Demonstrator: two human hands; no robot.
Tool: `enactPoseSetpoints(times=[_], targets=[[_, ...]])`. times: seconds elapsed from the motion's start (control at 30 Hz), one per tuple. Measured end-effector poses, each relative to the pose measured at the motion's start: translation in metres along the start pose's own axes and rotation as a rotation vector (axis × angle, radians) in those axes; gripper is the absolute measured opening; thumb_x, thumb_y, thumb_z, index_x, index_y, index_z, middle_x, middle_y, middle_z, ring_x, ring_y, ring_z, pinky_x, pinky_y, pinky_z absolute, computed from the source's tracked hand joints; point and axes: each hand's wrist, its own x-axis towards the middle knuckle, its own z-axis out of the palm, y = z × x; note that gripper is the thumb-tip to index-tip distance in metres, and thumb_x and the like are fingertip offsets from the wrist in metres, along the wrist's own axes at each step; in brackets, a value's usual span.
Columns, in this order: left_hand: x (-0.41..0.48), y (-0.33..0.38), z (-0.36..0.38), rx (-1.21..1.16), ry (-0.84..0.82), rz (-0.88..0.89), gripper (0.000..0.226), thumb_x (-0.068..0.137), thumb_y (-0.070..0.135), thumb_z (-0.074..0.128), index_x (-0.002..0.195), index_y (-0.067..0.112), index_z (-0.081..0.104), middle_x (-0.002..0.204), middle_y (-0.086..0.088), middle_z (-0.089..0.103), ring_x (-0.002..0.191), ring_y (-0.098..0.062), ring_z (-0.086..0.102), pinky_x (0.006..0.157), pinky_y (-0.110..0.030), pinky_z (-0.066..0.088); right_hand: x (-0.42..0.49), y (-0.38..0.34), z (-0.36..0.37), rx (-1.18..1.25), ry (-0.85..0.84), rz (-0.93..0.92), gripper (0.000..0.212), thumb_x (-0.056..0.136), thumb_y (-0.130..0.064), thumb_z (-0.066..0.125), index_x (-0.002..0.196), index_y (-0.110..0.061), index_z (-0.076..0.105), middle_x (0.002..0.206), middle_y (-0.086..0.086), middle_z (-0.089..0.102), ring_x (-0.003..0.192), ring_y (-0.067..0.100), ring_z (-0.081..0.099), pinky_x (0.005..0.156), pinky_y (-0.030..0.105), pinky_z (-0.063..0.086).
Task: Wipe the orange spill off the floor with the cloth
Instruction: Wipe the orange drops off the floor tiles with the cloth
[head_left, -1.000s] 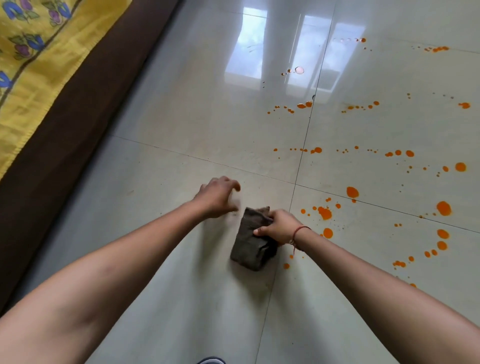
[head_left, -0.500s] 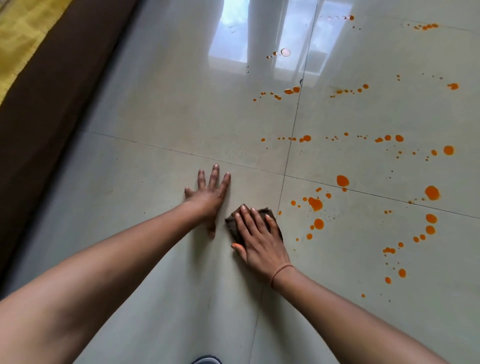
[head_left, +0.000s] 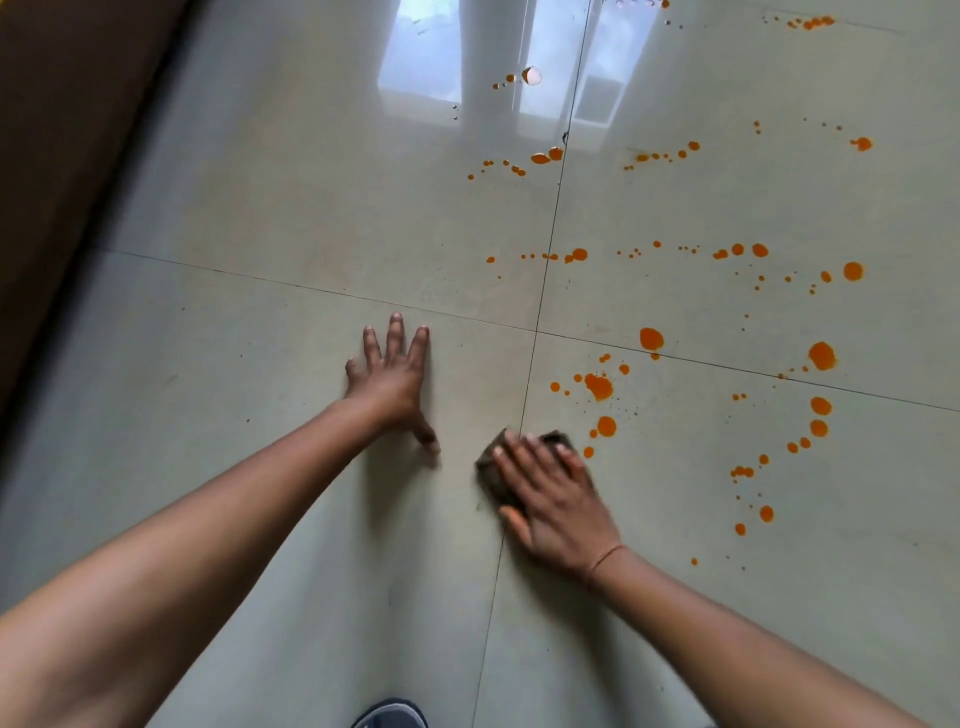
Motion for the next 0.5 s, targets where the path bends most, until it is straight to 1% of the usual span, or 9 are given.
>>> enactPoseSetpoints(times=[0.1, 0.13, 0.17, 0.23, 0.3, 0.33, 0.37, 0.43, 0.5], targets=[[0.002, 0.008, 0.004, -0.035, 0.039, -0.015, 0.160, 0.043, 0.050, 0.093, 0.150, 0.025, -0.023, 0.153, -0.008, -0.038, 0.141, -0.040, -0.028, 0.112, -0.064, 0.002, 0.062, 0.026, -0.010, 0.034, 0.046, 0.327, 0.067, 0.091, -0.049, 0.033, 0.150, -0.017, 0.031, 0.158, 0.006, 0.025, 0.144, 0.023, 0.027, 0.113, 0.043, 0.017], [0.003, 0.010, 0.004, 0.001, 0.056, 0.001, 0.160, 0.042, 0.050, 0.093, 0.150, 0.025, -0.023, 0.153, -0.007, -0.037, 0.142, -0.039, -0.027, 0.112, -0.064, 0.002, 0.082, 0.018, -0.013, 0.052, 0.057, 0.400, 0.068, 0.091, -0.050, 0.030, 0.151, -0.017, 0.029, 0.158, 0.007, 0.025, 0.144, 0.023, 0.025, 0.114, 0.043, 0.016], [0.003, 0.015, 0.002, 0.051, 0.068, 0.030, 0.160, 0.041, 0.049, 0.093, 0.150, 0.024, -0.022, 0.154, -0.008, -0.036, 0.142, -0.039, -0.026, 0.112, -0.064, 0.004, 0.093, 0.007, -0.013, 0.066, 0.073, 0.410, 0.069, 0.091, -0.050, 0.030, 0.151, -0.016, 0.029, 0.158, 0.007, 0.025, 0.145, 0.023, 0.025, 0.114, 0.043, 0.016], [0.006, 0.027, -0.003, 0.127, 0.058, 0.089, 0.160, 0.042, 0.041, 0.095, 0.151, 0.022, -0.021, 0.155, -0.009, -0.033, 0.144, -0.040, -0.022, 0.111, -0.065, 0.011, 0.077, -0.012, -0.008, 0.026, 0.022, 0.227, 0.067, 0.092, -0.049, 0.033, 0.151, -0.016, 0.030, 0.159, 0.007, 0.024, 0.145, 0.022, 0.024, 0.115, 0.043, 0.018], [0.008, 0.038, -0.006, 0.161, 0.010, 0.104, 0.157, 0.047, 0.031, 0.096, 0.150, 0.019, -0.022, 0.154, -0.013, -0.033, 0.143, -0.045, -0.019, 0.110, -0.066, 0.015, 0.026, -0.004, -0.004, -0.013, -0.019, 0.046, 0.066, 0.092, -0.047, 0.039, 0.151, -0.018, 0.029, 0.160, 0.005, 0.021, 0.146, 0.021, 0.022, 0.116, 0.042, 0.018], [0.009, 0.041, -0.006, 0.166, -0.012, 0.099, 0.155, 0.051, 0.028, 0.095, 0.150, 0.017, -0.023, 0.153, -0.015, -0.035, 0.142, -0.047, -0.020, 0.110, -0.066, 0.015, 0.003, 0.013, -0.007, -0.010, -0.022, 0.023, 0.067, 0.092, -0.047, 0.041, 0.151, -0.020, 0.029, 0.159, 0.004, 0.021, 0.146, 0.021, 0.023, 0.116, 0.042, 0.019], [0.009, 0.043, -0.006, 0.168, -0.022, 0.092, 0.154, 0.053, 0.026, 0.094, 0.150, 0.016, -0.025, 0.152, -0.016, -0.037, 0.141, -0.048, -0.021, 0.111, -0.066, 0.015, -0.011, 0.033, -0.008, -0.019, -0.002, 0.054, 0.067, 0.090, -0.047, 0.041, 0.151, -0.021, 0.029, 0.159, 0.004, 0.021, 0.145, 0.021, 0.026, 0.115, 0.042, 0.019], [0.010, 0.042, -0.005, 0.175, -0.039, 0.080, 0.155, 0.053, 0.027, 0.094, 0.148, 0.015, -0.028, 0.150, -0.017, -0.040, 0.140, -0.048, -0.024, 0.111, -0.067, 0.012, -0.008, 0.071, -0.013, -0.016, 0.008, 0.244, 0.068, 0.090, -0.048, 0.036, 0.151, -0.019, 0.029, 0.158, 0.004, 0.022, 0.143, 0.022, 0.029, 0.112, 0.041, 0.018], [0.012, 0.044, -0.005, 0.175, -0.068, 0.069, 0.156, 0.053, 0.027, 0.095, 0.146, 0.014, -0.030, 0.148, -0.018, -0.042, 0.138, -0.049, -0.026, 0.111, -0.067, 0.010, 0.030, 0.083, -0.018, 0.012, 0.046, 0.474, 0.068, 0.090, -0.049, 0.031, 0.151, -0.017, 0.029, 0.158, 0.005, 0.025, 0.144, 0.022, 0.027, 0.111, 0.039, 0.017]])
